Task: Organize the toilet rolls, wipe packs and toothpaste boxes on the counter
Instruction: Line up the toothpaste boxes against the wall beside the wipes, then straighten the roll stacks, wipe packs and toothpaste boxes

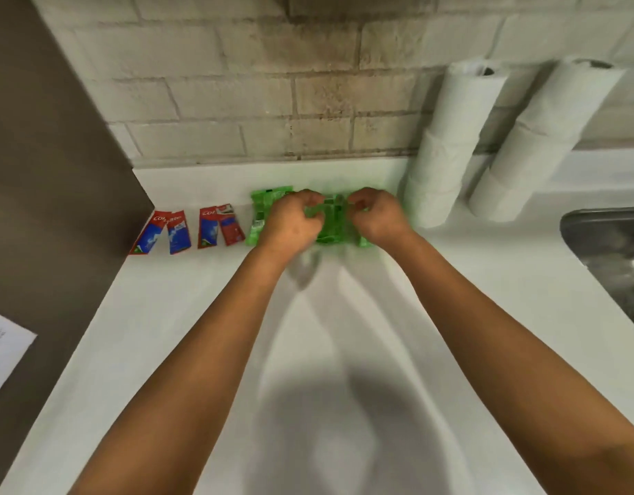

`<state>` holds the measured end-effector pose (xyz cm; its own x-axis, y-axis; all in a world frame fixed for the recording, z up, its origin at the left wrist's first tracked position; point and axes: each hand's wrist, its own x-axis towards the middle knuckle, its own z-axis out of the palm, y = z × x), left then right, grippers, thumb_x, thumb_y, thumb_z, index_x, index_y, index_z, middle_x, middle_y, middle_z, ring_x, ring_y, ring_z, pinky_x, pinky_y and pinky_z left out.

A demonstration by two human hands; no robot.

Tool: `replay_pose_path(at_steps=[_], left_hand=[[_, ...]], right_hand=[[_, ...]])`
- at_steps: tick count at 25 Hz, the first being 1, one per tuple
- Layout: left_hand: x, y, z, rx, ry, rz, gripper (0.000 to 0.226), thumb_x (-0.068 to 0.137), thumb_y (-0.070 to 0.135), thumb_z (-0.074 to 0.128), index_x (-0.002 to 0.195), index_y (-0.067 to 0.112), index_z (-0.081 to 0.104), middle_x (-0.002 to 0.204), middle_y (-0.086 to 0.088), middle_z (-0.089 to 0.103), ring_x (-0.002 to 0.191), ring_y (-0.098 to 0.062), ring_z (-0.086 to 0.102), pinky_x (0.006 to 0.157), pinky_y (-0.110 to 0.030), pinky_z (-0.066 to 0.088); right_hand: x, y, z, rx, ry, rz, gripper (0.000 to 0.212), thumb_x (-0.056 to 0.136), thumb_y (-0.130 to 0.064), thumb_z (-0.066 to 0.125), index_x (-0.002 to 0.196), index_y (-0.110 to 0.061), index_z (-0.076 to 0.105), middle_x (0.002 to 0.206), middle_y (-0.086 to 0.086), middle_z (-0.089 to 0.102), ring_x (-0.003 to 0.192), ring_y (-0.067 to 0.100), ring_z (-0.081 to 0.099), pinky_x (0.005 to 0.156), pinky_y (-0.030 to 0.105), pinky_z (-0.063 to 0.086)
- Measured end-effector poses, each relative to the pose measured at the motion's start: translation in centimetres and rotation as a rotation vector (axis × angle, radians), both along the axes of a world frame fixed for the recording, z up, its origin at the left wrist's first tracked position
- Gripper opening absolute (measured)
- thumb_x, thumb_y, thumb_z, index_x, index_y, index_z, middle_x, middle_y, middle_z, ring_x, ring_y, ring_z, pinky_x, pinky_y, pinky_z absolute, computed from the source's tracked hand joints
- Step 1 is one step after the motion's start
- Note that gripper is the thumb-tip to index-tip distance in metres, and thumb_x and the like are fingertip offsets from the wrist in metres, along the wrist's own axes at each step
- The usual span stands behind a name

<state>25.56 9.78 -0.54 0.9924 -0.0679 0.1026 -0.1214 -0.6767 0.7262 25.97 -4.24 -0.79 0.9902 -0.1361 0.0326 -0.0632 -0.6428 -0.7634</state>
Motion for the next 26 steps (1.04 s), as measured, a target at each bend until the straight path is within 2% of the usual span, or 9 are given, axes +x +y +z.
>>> replay_pose_path(at_steps=[3, 6, 8, 10, 12, 14, 16, 23, 26], left_hand=[[-1.8, -6.6, 0.2, -0.061, -0.012, -0.016, 0.033, 0.086, 0.010, 0.058, 0.118, 0.011, 0.062, 0.123, -0.005, 0.064, 0.108, -0.024, 0.061, 0.095, -0.022, 0.042], [-3.0, -12.1, 0.3, -0.100, -0.019, -0.008, 0.033, 0.085, 0.010, 0.059, 0.118, 0.010, 0.063, 0.122, -0.007, 0.065, 0.107, -0.023, 0.062, 0.093, -0.021, 0.043], [-3.5, -15.3, 0.2, -0.126, -0.017, 0.026, 0.033, 0.085, 0.011, 0.059, 0.118, 0.012, 0.063, 0.120, -0.005, 0.065, 0.102, -0.021, 0.063, 0.089, -0.019, 0.043], [-3.8, -17.5, -0.1, -0.159, 0.000, 0.057, 0.032, 0.085, 0.011, 0.059, 0.116, 0.014, 0.063, 0.119, -0.004, 0.065, 0.091, -0.017, 0.061, 0.086, -0.020, 0.044], [-4.2, -19.2, -0.7, -0.172, 0.030, 0.066, 0.033, 0.084, 0.010, 0.059, 0.116, 0.014, 0.063, 0.118, -0.005, 0.064, 0.086, -0.015, 0.057, 0.084, -0.020, 0.044], [-4.7, -20.0, -0.8, -0.179, 0.037, 0.072, 0.033, 0.084, 0.009, 0.059, 0.116, 0.014, 0.062, 0.117, -0.005, 0.064, 0.085, -0.016, 0.057, 0.085, -0.023, 0.046], [-4.7, -20.1, -0.4, -0.216, 0.023, 0.098, 0.032, 0.084, 0.008, 0.058, 0.115, 0.014, 0.062, 0.112, -0.004, 0.063, 0.085, -0.018, 0.058, 0.089, -0.029, 0.049], [-4.9, -19.3, 0.8, -0.237, -0.040, 0.051, 0.034, 0.083, 0.006, 0.056, 0.115, 0.015, 0.062, 0.101, 0.004, 0.058, 0.076, -0.018, 0.056, 0.085, -0.031, 0.049], [-3.9, -18.4, 1.1, -0.283, -0.031, 0.086, 0.034, 0.084, 0.007, 0.056, 0.116, 0.016, 0.061, 0.105, 0.004, 0.057, 0.065, -0.016, 0.053, 0.073, -0.027, 0.046]], right_hand=[[-2.0, -6.9, 0.2, 0.033, -0.025, -0.024, 0.030, 0.085, -0.009, 0.056, 0.114, -0.006, 0.064, 0.113, 0.012, 0.066, 0.090, 0.018, 0.056, 0.067, 0.009, 0.040], [-3.5, -12.6, 0.6, 0.053, -0.041, -0.041, 0.029, 0.085, -0.011, 0.055, 0.113, -0.007, 0.065, 0.093, 0.004, 0.063, 0.089, 0.022, 0.057, 0.069, 0.010, 0.043], [-4.2, -16.0, 0.9, 0.096, -0.027, -0.067, 0.028, 0.086, -0.010, 0.056, 0.113, -0.007, 0.064, 0.076, -0.004, 0.054, 0.082, 0.020, 0.053, 0.052, 0.000, 0.037], [-4.6, -18.7, 1.0, 0.096, -0.012, -0.069, 0.028, 0.086, -0.011, 0.056, 0.113, -0.008, 0.063, 0.076, -0.005, 0.053, 0.082, 0.016, 0.051, 0.046, -0.002, 0.036], [-5.2, -21.0, 1.0, 0.085, -0.005, -0.066, 0.030, 0.086, -0.012, 0.057, 0.114, -0.007, 0.062, 0.087, 0.001, 0.056, 0.082, 0.017, 0.052, 0.047, -0.002, 0.036], [-5.8, -22.5, 1.2, 0.083, 0.009, -0.056, 0.032, 0.086, -0.013, 0.056, 0.116, -0.007, 0.062, 0.092, 0.002, 0.057, 0.082, 0.018, 0.053, 0.063, 0.012, 0.042], [-6.2, -23.3, 1.4, 0.071, 0.019, -0.049, 0.032, 0.086, -0.012, 0.056, 0.117, -0.008, 0.061, 0.093, 0.002, 0.056, 0.084, 0.018, 0.053, 0.073, 0.020, 0.039], [-7.1, -25.4, 2.6, 0.084, 0.014, -0.134, 0.031, 0.087, -0.013, 0.056, 0.117, -0.010, 0.062, 0.094, 0.003, 0.057, 0.083, 0.020, 0.053, 0.072, 0.024, 0.040], [-7.0, -26.3, 2.8, 0.086, 0.006, -0.169, 0.031, 0.087, -0.013, 0.057, 0.117, -0.009, 0.061, 0.095, 0.003, 0.056, 0.085, 0.020, 0.052, 0.074, 0.024, 0.039]])
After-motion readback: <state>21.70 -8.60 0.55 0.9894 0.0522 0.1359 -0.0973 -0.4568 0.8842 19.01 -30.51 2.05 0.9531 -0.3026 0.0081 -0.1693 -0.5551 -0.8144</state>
